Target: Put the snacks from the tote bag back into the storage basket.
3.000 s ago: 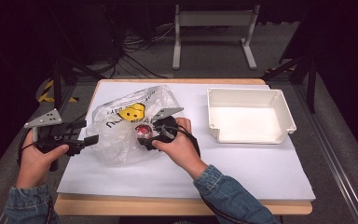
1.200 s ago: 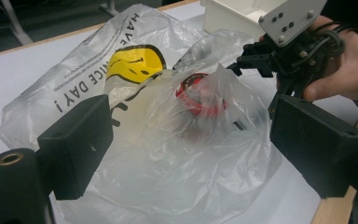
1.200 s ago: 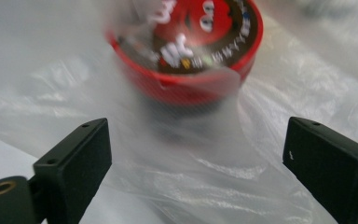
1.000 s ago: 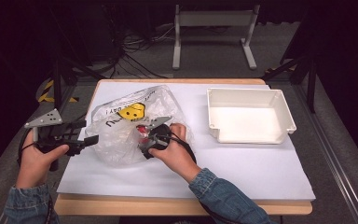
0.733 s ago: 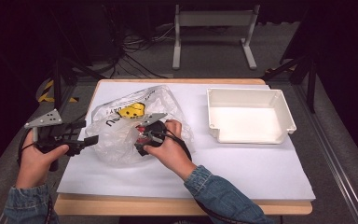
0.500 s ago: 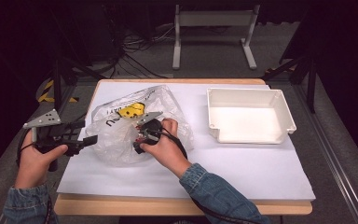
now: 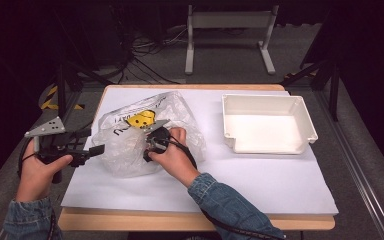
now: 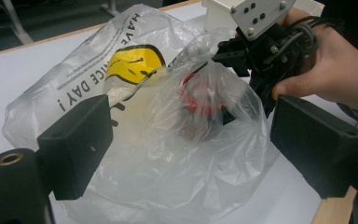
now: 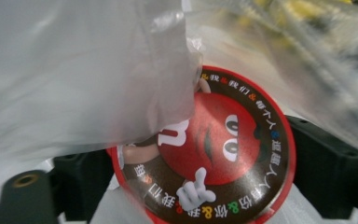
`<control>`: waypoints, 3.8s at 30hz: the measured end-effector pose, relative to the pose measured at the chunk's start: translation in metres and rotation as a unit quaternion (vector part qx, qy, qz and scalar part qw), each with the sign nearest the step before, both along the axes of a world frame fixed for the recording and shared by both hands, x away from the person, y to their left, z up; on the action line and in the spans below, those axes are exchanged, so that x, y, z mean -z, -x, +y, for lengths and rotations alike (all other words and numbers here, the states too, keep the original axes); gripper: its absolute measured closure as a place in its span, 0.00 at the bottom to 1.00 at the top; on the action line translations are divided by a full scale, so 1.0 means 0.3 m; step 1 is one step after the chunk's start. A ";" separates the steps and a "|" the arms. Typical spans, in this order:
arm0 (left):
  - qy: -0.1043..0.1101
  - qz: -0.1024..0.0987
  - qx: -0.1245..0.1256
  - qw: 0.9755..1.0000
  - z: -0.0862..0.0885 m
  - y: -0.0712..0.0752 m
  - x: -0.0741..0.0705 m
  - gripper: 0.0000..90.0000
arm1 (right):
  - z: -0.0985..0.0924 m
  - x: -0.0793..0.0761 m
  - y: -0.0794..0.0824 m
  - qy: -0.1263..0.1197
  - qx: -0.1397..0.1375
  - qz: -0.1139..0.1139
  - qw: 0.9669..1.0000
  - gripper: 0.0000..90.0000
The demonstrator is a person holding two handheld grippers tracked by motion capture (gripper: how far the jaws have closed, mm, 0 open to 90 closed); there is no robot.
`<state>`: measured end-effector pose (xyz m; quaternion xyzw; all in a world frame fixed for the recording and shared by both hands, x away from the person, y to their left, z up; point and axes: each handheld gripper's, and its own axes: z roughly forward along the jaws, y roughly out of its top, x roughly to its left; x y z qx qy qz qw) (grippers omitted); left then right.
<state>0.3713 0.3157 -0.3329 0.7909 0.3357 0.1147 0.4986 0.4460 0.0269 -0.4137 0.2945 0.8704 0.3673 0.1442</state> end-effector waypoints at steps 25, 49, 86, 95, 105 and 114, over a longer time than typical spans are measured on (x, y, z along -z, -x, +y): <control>0.006 0.000 0.010 1.000 -0.026 -0.033 -0.003 0.15 | -0.035 -0.130 0.034 -0.017 -0.009 -0.031 0.999 0.25; 0.008 -0.002 0.028 1.000 -0.060 -0.074 -0.004 0.15 | -0.117 -0.315 0.089 -0.033 -0.034 -0.079 0.996 0.26; 0.004 0.005 0.012 1.000 -0.034 -0.045 -0.002 0.15 | -0.438 -0.518 0.076 -0.047 -0.004 -0.103 0.994 0.26; 0.004 0.010 0.022 1.000 -0.025 -0.046 0.002 0.09 | -0.518 -0.534 0.059 -0.049 0.015 -0.100 0.994 0.26; 0.004 0.017 0.026 1.000 -0.024 -0.045 0.008 0.07 | -0.612 -0.548 0.027 -0.058 0.025 -0.099 0.993 0.26; -0.001 0.016 0.022 1.000 -0.008 -0.034 0.012 0.07 | -0.704 -0.546 -0.014 -0.057 0.049 -0.094 0.993 0.26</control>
